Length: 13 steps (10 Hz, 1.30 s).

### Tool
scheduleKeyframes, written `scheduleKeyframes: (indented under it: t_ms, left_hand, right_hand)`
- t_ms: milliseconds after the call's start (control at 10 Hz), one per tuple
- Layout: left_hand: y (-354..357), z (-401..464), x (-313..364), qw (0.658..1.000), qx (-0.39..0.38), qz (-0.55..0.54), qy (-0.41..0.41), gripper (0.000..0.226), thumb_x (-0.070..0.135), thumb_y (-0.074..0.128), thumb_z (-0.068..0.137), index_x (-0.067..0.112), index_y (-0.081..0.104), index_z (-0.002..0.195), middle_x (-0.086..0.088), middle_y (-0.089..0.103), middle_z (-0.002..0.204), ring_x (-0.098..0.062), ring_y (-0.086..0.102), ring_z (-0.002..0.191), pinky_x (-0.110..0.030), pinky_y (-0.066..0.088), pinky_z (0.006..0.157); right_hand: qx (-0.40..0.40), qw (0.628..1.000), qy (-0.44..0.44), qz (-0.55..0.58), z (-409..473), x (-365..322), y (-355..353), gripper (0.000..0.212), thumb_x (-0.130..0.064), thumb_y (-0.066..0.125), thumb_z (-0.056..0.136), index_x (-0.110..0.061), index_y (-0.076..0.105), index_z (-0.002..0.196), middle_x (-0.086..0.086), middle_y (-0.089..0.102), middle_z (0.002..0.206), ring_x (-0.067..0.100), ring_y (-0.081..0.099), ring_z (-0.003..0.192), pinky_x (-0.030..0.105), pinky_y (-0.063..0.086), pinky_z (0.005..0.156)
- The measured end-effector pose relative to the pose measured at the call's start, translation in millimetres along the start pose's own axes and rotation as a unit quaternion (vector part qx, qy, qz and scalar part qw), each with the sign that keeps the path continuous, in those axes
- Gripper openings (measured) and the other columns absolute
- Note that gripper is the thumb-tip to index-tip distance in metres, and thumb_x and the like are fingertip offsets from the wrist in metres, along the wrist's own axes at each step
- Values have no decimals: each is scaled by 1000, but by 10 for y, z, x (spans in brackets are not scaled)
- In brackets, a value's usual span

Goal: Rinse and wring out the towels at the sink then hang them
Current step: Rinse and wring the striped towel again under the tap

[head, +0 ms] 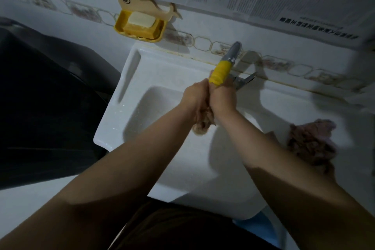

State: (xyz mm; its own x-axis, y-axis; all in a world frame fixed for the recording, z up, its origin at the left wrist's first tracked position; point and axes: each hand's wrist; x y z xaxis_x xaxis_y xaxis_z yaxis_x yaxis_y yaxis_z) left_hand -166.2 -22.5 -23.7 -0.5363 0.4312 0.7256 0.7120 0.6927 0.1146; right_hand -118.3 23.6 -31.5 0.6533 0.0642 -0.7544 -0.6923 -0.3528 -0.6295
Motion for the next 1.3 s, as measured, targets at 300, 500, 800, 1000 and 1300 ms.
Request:
scheduleKeyframes:
  t_ms: [300, 500, 800, 1000, 1300]
  left_hand:
    - [-106, -75, 49, 994, -108, -25, 2, 40, 39, 40, 100, 9, 62, 86, -6, 66, 70, -15, 64, 60, -24, 54, 59]
    - [-332, -97, 129, 986, -155, -66, -11, 42, 34, 33, 103, 6, 61, 117, -14, 68, 103, -25, 66, 94, -39, 55, 85]
    - [-577, 26, 411, 973, -151, -169, 48, 37, 23, 33, 102, 3, 53, 125, -21, 61, 117, -32, 62, 101, -44, 50, 90]
    - [-795, 158, 451, 974, -148, -159, 54, 39, 22, 41, 97, -1, 52, 125, -21, 58, 123, -34, 59, 111, -46, 49, 95]
    - [-828, 375, -384, 982, 14, -65, -175, 53, 13, 35, 103, 4, 58, 56, -4, 48, 48, -8, 40, 31, -14, 26, 29]
  right_hand:
    - [-113, 978, 95, 147, 166, 68, -157, 30, -15, 41, 99, -20, 50, 71, 3, 55, 78, 20, 55, 76, 35, 44, 83]
    - [-223, 852, 215, 422, -16, 165, -124, 54, -52, 24, 100, -18, 65, 102, 5, 71, 96, 20, 67, 88, 31, 54, 72]
    - [-260, 953, 96, 119, -173, 678, -72, 28, -35, 59, 91, -7, 63, 89, 8, 62, 74, 19, 58, 69, 25, 46, 60]
    - [-255, 938, 194, 135, -162, 878, -143, 24, -33, 61, 90, -9, 65, 90, 11, 64, 67, 22, 56, 54, 29, 47, 57]
    - [-228, 894, 168, 347, 44, 392, -351, 4, -8, 57, 88, -12, 57, 89, 5, 58, 65, 17, 52, 59, 26, 37, 50]
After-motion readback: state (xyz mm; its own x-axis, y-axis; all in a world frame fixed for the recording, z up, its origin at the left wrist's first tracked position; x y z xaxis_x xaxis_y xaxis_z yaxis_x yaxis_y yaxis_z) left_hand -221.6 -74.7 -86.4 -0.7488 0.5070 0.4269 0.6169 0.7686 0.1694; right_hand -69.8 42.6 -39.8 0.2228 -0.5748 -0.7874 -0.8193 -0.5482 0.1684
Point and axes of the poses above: each hand's wrist, its own z-axis towards the middle knuckle, its own y-axis out of the palm, x = y × z
